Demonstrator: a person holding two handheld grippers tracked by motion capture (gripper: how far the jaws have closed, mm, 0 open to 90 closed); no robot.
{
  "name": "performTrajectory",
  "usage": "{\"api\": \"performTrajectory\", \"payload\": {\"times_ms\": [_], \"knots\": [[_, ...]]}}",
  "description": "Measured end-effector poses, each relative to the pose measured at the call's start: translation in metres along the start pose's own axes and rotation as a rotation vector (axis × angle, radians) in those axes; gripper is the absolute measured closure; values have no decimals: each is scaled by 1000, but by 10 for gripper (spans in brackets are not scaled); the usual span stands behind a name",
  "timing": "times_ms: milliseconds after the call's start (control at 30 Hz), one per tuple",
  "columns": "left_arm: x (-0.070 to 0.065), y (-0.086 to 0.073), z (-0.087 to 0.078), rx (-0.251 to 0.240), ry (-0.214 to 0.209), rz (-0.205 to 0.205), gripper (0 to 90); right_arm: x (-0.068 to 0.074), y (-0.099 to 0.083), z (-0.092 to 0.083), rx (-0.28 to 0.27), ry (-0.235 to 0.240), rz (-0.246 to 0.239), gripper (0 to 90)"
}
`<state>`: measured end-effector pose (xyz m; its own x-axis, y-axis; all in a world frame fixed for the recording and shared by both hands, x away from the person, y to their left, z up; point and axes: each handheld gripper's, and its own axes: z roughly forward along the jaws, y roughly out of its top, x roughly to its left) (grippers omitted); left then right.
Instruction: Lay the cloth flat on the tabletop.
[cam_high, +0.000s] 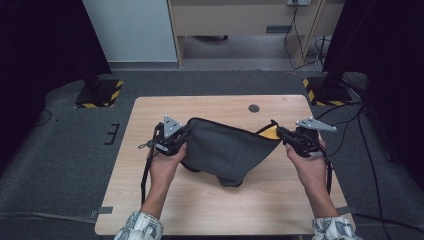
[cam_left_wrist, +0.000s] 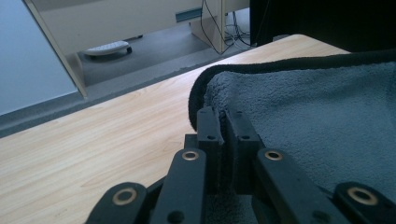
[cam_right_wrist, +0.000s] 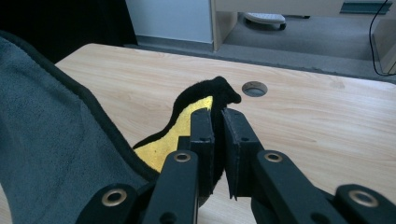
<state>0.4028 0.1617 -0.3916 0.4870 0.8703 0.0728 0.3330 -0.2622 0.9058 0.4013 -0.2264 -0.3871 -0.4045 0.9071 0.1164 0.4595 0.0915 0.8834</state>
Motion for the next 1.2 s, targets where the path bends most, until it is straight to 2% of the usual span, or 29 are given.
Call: {"api": "performTrajectory", "payload": {"times_ms": [167,300,633,833,1000,1100,1133,1200], "knots": [[-2,5,-8,-18,0,-1,851,0,4,-6,-12,3,1,831],[-7,11,-15,-30,6,17,851,2,11,-15,-29,4,-6,832],[-15,37,-42,-77,4,18,851,10,39,-48,-76,-5,-21,832],[-19,53,-52,-98,12,46,851,12,63,-69,-84,-24,-40,832],[-20,56,-47,-102,13,42,851,11,72,-73,-73,-55,-57,832],[-16,54,-37,-93,4,17,850,7,71,-64,-58,-67,-46,832],[-14,54,-32,-99,13,28,850,6,71,-61,-53,-68,-41,831],[-12,52,-25,-87,16,20,850,3,69,-51,-42,-70,-39,831]]}}
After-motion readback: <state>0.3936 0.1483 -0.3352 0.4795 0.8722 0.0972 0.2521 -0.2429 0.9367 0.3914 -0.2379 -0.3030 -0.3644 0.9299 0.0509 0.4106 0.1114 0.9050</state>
